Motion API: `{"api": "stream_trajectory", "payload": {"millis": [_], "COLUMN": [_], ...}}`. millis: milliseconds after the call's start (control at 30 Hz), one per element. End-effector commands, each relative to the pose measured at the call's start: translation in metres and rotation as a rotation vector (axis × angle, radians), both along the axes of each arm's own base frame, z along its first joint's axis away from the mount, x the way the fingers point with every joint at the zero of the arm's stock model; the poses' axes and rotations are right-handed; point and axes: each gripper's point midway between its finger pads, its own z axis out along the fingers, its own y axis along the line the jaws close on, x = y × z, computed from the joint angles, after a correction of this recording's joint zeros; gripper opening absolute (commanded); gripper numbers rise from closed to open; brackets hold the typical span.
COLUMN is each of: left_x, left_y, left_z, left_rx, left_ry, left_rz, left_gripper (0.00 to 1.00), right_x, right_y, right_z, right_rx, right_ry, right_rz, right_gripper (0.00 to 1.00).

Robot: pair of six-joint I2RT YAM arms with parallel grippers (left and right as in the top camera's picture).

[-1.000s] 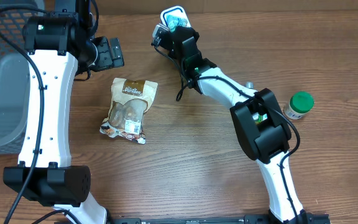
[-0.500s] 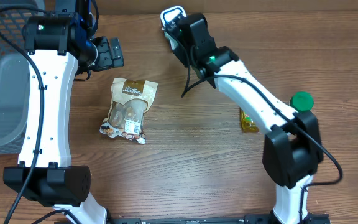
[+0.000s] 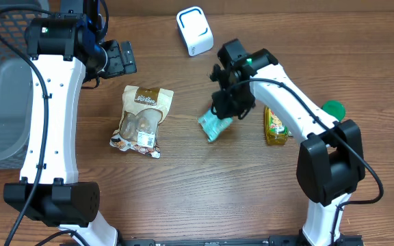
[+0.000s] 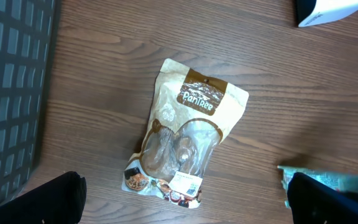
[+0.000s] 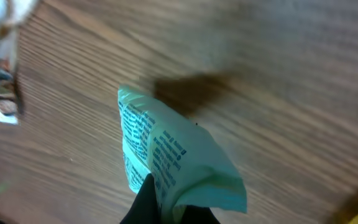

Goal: Scan the item barcode
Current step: 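Carry the pack down and set it on the table centre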

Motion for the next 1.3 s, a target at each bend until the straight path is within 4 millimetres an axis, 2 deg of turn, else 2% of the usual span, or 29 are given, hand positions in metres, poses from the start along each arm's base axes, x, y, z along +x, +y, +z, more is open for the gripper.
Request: {"api": "stream_trajectory", "payload": {"millis": [0, 33, 67, 100, 233, 333, 400, 467, 533, 600, 767, 833, 1033, 1267], "left_x": [0.003, 0.003, 0.003, 0.003, 0.003, 0.003, 0.003, 0.003, 0.003, 0.003, 0.003, 0.003, 0.003, 0.003], "left_y": [-0.004, -0.004, -0.004, -0.004, -0.004, -0.004, -0.004, -0.004, -0.004, -0.004, -0.004, -0.004, -0.004, -0.004], "left_z": [0.004, 0.004, 0.004, 0.004, 0.004, 0.004, 0.004, 0.004, 0.004, 0.004, 0.004, 0.004, 0.004, 0.004], "left_rx": [-0.002, -0.002, -0.002, -0.002, -0.002, -0.002, -0.002, -0.002, -0.002, -0.002, -0.002, -0.002, -0.002, -0.002], "left_ry": [-0.017, -0.017, -0.017, -0.017, -0.017, -0.017, -0.017, -0.017, -0.017, -0.017, -0.017, -0.017, -0.017, -0.017], "left_rz": [-0.019, -0.019, -0.019, -0.019, -0.019, -0.019, -0.019, -0.019, -0.019, -0.019, -0.019, -0.019, -0.019, -0.019], "left_gripper": [1.00, 0.99, 1.00, 0.99, 0.99, 1.00, 1.00, 1.00, 1.00, 1.00, 0.99, 1.00, 1.00, 0.99], "right_x": [0.008, 0.012, 0.017, 0.021, 0.042, 0.053, 0.055, 0.055, 0.053, 0.051, 0.041, 0.035, 0.018, -0.006], "right_y": [-0.011, -0.016, -0.020, -0.023, -0.022, -0.016, -0.009, 0.000, 0.009, 0.019, 0.047, 0.051, 0.028, -0.017], "right_z": [0.003, 0.002, 0.001, 0.001, 0.003, 0.006, 0.007, 0.005, 0.000, -0.007, -0.033, -0.043, -0.065, -0.072], "right_rx": [-0.018, -0.039, -0.059, -0.074, -0.077, -0.042, -0.021, -0.004, 0.015, 0.029, 0.060, 0.047, -0.104, -0.239], "right_ry": [-0.040, -0.057, -0.075, -0.094, -0.163, -0.183, -0.179, -0.175, -0.171, -0.168, -0.196, -0.202, -0.199, -0.070], "right_rz": [-0.005, -0.011, -0.017, -0.025, -0.124, -0.245, -0.310, -0.366, -0.416, -0.439, -0.394, -0.379, -0.377, -0.416], "right_gripper": [0.04, 0.14, 0.43, 0.57, 0.73, 0.70, 0.65, 0.55, 0.35, 0.24, 0.17, 0.15, 0.13, 0.18]}}
